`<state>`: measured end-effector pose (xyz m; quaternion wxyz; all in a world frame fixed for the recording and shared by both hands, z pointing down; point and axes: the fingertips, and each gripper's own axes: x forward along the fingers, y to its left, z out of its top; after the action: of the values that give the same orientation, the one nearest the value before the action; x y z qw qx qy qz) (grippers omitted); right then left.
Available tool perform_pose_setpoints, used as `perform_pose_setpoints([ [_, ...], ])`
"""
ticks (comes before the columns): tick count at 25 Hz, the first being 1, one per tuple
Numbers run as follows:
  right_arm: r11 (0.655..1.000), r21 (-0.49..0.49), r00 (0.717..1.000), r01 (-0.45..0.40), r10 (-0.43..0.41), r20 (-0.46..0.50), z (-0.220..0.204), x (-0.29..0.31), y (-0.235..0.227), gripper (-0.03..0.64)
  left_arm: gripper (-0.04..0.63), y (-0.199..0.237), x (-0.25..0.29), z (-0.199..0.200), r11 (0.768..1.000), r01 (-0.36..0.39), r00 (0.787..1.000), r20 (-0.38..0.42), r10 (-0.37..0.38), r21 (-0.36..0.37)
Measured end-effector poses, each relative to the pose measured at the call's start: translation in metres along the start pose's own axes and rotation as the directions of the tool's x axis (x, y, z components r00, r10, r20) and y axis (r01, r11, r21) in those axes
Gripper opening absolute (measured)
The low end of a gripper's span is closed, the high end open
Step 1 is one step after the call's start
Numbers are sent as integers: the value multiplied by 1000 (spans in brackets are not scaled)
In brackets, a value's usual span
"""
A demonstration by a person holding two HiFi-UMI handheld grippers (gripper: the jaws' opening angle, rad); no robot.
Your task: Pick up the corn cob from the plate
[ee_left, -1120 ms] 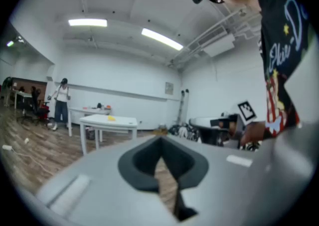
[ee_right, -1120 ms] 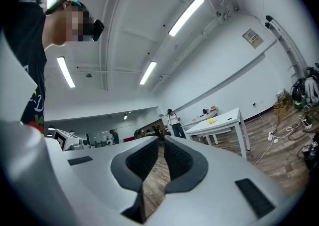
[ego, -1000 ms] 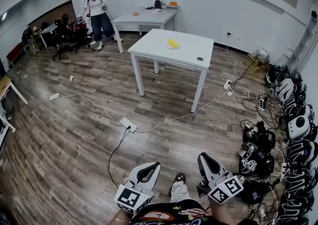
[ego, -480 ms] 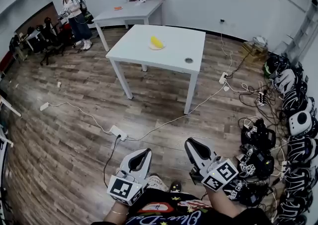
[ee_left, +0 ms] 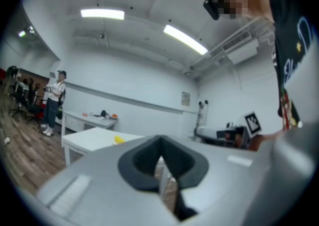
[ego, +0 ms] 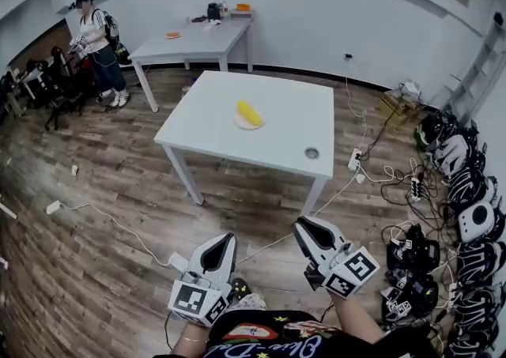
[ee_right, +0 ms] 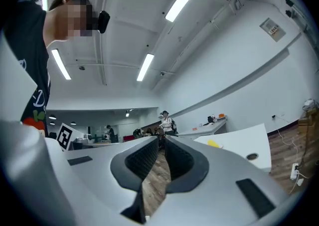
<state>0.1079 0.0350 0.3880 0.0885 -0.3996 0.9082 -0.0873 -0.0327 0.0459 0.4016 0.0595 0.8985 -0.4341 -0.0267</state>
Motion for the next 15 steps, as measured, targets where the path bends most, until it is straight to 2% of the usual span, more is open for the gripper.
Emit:
perform_pose_setpoints([
  [4, 1000, -18, 1000, 18, -18, -10, 1, 92, -36, 53, 0, 69, 49, 17, 997, 50, 999, -7, -50, 59],
  [7, 999, -25, 998, 22, -24, -56, -10, 155, -67, 94, 0, 119, 85, 11, 999, 49, 999, -20, -48, 7],
  [9, 999, -27, 994, 19, -21, -107, -21, 187, -92, 116, 0, 140, 109, 6, 998, 54, 998, -37, -55, -32],
  [10, 999, -28, 991, 17, -21, -135, -27, 199, -105, 148, 0, 147, 121, 1, 997, 60, 996, -56, -63, -42],
  [12, 999, -46, 984, 9, -17, -178, -36, 228, -139, 223, 0, 165, 147, -4, 997, 67, 994, -82, -70, -43],
  [15, 993, -122, 978, 6, -31, -209, -39, 287, -200, 236, 0, 207, 190, 5, 999, 36, 996, -81, -38, -30],
])
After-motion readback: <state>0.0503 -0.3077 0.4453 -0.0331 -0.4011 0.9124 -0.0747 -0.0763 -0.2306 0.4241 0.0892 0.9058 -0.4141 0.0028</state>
